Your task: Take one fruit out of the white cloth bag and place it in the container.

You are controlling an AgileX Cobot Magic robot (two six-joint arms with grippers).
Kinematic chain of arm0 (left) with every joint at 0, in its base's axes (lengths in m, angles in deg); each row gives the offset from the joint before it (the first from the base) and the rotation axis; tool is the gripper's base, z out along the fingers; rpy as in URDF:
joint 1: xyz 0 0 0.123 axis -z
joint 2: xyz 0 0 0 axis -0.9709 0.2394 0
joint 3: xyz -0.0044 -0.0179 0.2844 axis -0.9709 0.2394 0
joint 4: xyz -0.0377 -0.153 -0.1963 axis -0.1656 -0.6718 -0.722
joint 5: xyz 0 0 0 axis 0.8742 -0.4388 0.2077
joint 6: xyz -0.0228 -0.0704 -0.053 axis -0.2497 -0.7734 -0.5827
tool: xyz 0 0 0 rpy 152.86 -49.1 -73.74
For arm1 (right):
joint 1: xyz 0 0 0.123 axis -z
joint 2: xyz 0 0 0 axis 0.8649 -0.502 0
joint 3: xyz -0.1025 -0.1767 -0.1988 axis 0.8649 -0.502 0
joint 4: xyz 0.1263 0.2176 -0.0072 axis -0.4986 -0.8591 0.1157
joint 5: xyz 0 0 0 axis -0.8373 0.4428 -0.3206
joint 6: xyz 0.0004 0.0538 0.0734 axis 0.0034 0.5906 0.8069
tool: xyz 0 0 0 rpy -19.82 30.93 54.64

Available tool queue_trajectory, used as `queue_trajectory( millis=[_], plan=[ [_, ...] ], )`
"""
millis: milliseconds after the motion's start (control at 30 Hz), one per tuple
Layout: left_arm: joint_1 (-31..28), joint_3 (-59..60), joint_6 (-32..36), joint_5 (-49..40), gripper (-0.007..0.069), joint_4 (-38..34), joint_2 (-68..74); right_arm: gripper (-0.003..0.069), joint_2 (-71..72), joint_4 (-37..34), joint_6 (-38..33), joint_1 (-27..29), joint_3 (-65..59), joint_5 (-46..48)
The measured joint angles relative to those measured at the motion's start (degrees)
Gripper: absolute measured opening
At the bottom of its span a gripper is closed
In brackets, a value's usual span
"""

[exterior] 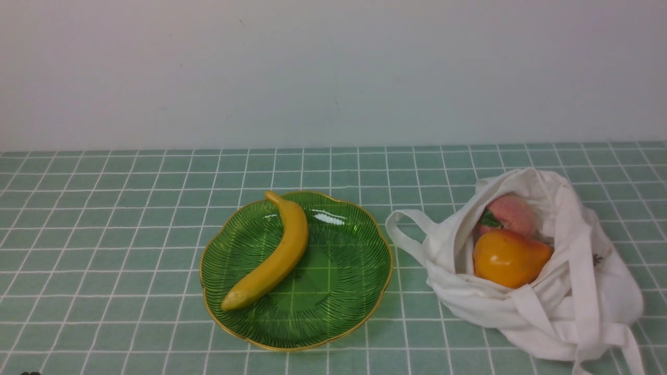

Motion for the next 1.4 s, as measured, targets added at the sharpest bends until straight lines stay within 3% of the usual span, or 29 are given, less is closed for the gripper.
queue_trajectory(
  millis=[267,500,733,867,933,1100,1233,1400],
  plan=[
    [0.00,0.00,0.00,0.00,-0.0008,0.00,0.00,-0.0013,4.12,-1.06,-0.43,0.00,-5.83,-5.88],
    [0.00,0.00,0.00,0.00,-0.0008,0.00,0.00,-0.0014,4.12,7.30,-5.00,0.00,-6.96,-5.82],
    [0.00,0.00,0.00,0.00,-0.0008,0.00,0.00,-0.0014,4.12,16.29,-3.67,0.29,-12.72,-5.87],
    [0.00,0.00,0.00,0.00,-0.0008,0.00,0.00,-0.0014,5.19,21.11,2.31,3.05,-17.51,-5.82],
    [0.00,0.00,0.00,0.00,-0.0008,0.00,0.00,-0.0014,8.36,27.79,13.36,5.66,-23.15,-5.82],
    [0.00,0.00,0.00,0.00,-0.0008,0.00,0.00,-0.0014,13.40,37.84,26.86,6.54,-32.89,-5.82],
    [0.00,0.00,0.00,0.00,-0.0008,0.00,0.00,-0.0014,15.05,40.07,30.00,6.56,-41.69,-6.46],
    [0.00,0.00,0.00,0.00,-0.0008,0.00,0.00,-0.0014,15.08,37.39,30.23,6.56,-47.19,-8.74]
  ],
)
